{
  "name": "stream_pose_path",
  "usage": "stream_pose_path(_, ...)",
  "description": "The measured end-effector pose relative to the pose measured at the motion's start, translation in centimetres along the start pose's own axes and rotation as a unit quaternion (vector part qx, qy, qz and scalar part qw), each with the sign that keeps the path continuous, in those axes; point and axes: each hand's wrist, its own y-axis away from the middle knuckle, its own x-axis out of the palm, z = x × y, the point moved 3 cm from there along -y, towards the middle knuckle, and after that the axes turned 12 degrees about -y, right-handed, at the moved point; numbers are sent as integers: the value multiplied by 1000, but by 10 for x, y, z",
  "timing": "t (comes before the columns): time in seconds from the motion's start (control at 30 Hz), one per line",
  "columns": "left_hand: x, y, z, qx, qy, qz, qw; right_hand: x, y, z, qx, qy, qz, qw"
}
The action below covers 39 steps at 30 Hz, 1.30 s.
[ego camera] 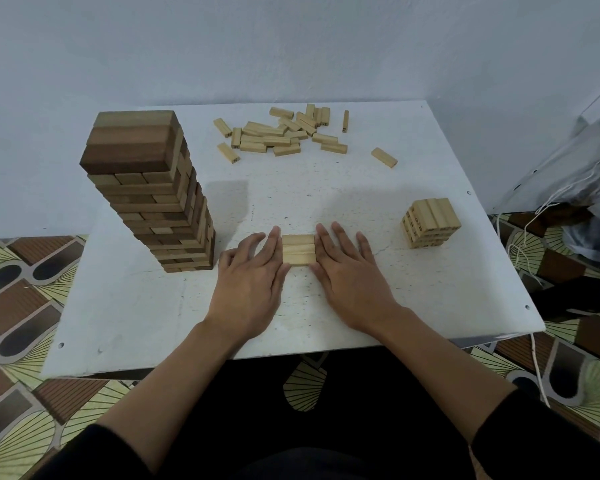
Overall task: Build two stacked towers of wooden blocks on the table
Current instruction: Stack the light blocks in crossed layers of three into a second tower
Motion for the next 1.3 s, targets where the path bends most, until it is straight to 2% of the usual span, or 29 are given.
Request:
stream_pose_path(0.47,2,2,3,-1,5,-7,1000,-1,2,-1,0,-4,11,1000)
stream_pose_path(0.67,1,3,4,-5,51,-29,998,-2,4,-3,-10,-19,7,1000)
stream_pose_path(0.73,-1,4,6,-15,88,-43,995,-3,4,-3,-11,-49,-1,999)
stream_pose_path(0.9,-6,6,5,-16,148,-63,987,-24,3,-2,37,-209,-40,976)
stream_pose_path(1.0,-5,6,6,-28,148,-59,987,-41,-5,-2,32,-189,-61,980)
stream_pose_path(1.17,-5,4,7,-34,144,-60,987,-55,-25,-8,9,-144,10,989)
stream_pose_path(1.3,-8,-4,11,-32,171,-33,984,-54,-30,-13,-1,-137,36,990)
